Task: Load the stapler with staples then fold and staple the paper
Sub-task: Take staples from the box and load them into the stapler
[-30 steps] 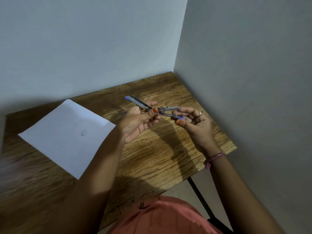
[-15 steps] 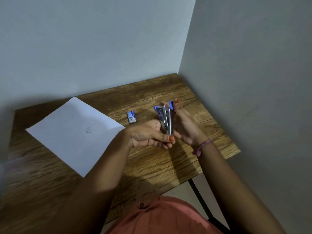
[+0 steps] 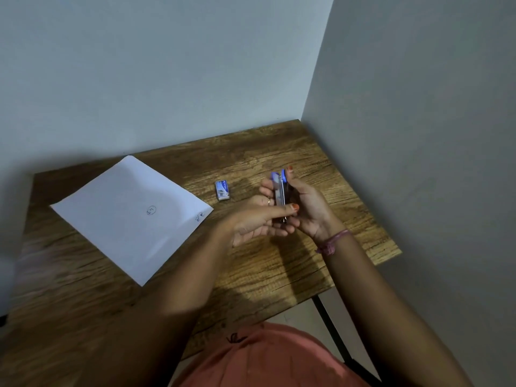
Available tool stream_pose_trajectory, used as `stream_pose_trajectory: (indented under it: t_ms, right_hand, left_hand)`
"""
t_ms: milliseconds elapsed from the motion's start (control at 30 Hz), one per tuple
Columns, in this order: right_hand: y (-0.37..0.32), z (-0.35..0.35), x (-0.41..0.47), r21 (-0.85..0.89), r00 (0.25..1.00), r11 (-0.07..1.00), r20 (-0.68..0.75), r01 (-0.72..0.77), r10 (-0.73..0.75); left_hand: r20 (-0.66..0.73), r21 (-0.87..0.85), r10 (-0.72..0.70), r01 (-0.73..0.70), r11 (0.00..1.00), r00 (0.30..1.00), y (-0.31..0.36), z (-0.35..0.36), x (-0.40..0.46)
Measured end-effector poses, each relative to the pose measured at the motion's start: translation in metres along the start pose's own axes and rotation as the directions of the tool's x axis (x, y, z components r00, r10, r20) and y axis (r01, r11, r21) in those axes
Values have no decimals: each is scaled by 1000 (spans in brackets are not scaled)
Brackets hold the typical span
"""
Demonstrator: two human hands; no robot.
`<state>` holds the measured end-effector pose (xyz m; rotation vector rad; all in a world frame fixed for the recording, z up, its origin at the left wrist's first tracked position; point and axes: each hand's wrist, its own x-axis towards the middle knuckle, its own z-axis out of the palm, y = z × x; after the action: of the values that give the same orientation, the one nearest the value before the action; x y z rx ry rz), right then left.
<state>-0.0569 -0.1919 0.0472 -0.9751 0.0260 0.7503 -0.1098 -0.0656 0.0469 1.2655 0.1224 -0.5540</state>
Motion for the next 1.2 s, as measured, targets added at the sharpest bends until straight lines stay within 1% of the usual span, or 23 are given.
stream_pose_trajectory:
  t_ms: [100,200,300,400,533,633,800,867,933,1033,1100,1200]
  right_hand:
    - [-1,6,1,35,996,999,-89,8,-4]
    - [-2,11,1,17,992,1000,-128,22,-19]
    - [-2,15,1,-19,987,999,-155,31,-34]
    - [-1,18,2,-44,986,998,-161,43,-50]
    - [0,15,0,-106,988,990,-112,90,-102]
    - [1,10,-1,-145,993,985,-46,98,-105]
    - [7,1,-4,-188,997,980,64,64,-53]
    - [14,-3,-6,-196,997,980,71,30,-16]
    - [21,-5,-4,-175,998,984,64,-3,14]
    - [27,-6,-1,-181,997,983,59,-40,51]
    - [30,-8,4,-197,997,979,38,-55,64]
    - [34,-7,13,-171,998,983,-7,-65,64]
  left_hand:
    - [-74,57,38,-33,998,997,-2,9,2]
    - [-108,85,58,-49,995,992,-3,15,2]
    - [-122,75,64,-55,996,991,-5,14,2]
    - [-114,26,70,-67,997,991,-7,11,2]
    - [-111,-55,84,-91,994,990,-8,7,3]
    - [-98,-119,91,-102,988,991,-12,5,2]
    - [-108,-190,103,-123,974,989,-18,4,0]
    - [-136,-238,112,-142,961,984,-18,2,0]
    - [-150,-249,107,-142,958,983,-19,-1,0]
    - [-153,-228,79,-113,967,985,-20,-4,-1]
    - [-166,-184,56,-87,979,984,-20,-6,-1]
    - [-230,-37,37,-47,998,972,-23,-9,-2]
